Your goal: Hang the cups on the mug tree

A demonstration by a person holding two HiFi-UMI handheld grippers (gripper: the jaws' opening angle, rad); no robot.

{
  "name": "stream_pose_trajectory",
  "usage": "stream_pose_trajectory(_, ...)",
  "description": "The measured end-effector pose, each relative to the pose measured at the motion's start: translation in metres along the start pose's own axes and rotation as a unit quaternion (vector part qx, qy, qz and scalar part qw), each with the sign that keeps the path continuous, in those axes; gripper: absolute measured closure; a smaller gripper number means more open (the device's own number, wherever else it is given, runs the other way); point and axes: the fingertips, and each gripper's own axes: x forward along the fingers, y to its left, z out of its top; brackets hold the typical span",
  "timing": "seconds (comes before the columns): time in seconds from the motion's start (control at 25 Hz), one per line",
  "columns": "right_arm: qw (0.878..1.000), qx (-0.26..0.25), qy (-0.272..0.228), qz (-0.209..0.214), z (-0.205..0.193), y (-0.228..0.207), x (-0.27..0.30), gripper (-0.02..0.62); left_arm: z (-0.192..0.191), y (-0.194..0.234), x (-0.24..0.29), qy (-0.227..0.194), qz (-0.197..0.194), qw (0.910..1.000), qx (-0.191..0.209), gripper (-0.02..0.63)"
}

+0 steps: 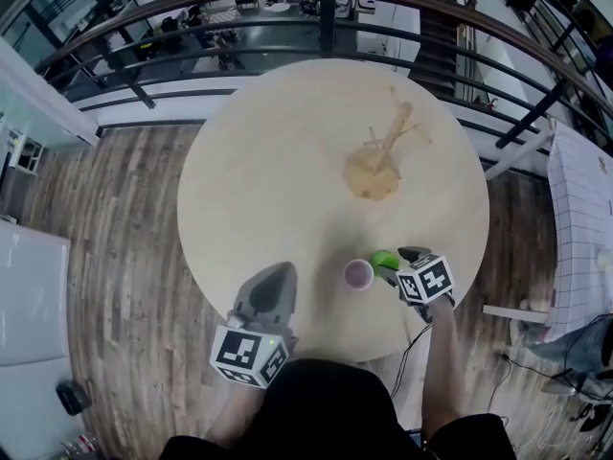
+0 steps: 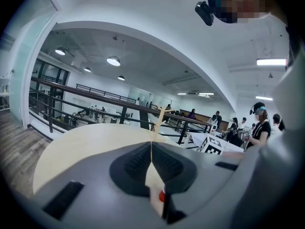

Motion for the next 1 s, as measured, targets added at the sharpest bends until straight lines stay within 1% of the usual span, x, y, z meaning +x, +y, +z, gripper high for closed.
stream_pose_trajectory(0.24, 1.000, 0.016, 0.019, 0.001, -0.010, -0.004, 0.015, 0.310, -0.001, 0.000, 0.006, 0.008, -0.006, 0.9999, -0.001, 0.592)
stream_pose_trajectory(0.48, 0.999, 0.020, 0.028, -0.003, -0.016, -0.004, 0.025, 0.311, -0.002, 0.003, 0.009, 0.011, -0.008, 0.9999, 0.001, 0.592)
stream_pose_trajectory(0.6, 0.999, 0.022, 0.025, -0.012, -0.017, -0.007, 0.027, 0.331, -0.002, 0.004, 0.009, 0.011, -0.007, 0.9999, 0.000, 0.592)
stream_pose_trajectory(0.84, 0.999, 0.021, 0.015, -0.029, -0.012, -0.007, 0.027, 0.339, -0.002, 0.005, 0.008, 0.011, -0.006, 0.9999, 0.000, 0.592)
stream_pose_trajectory(1.0, 0.999, 0.022, -0.010, -0.041, -0.003, -0.007, 0.021, 0.344, -0.001, 0.003, 0.008, 0.010, -0.009, 0.9999, 0.003, 0.592)
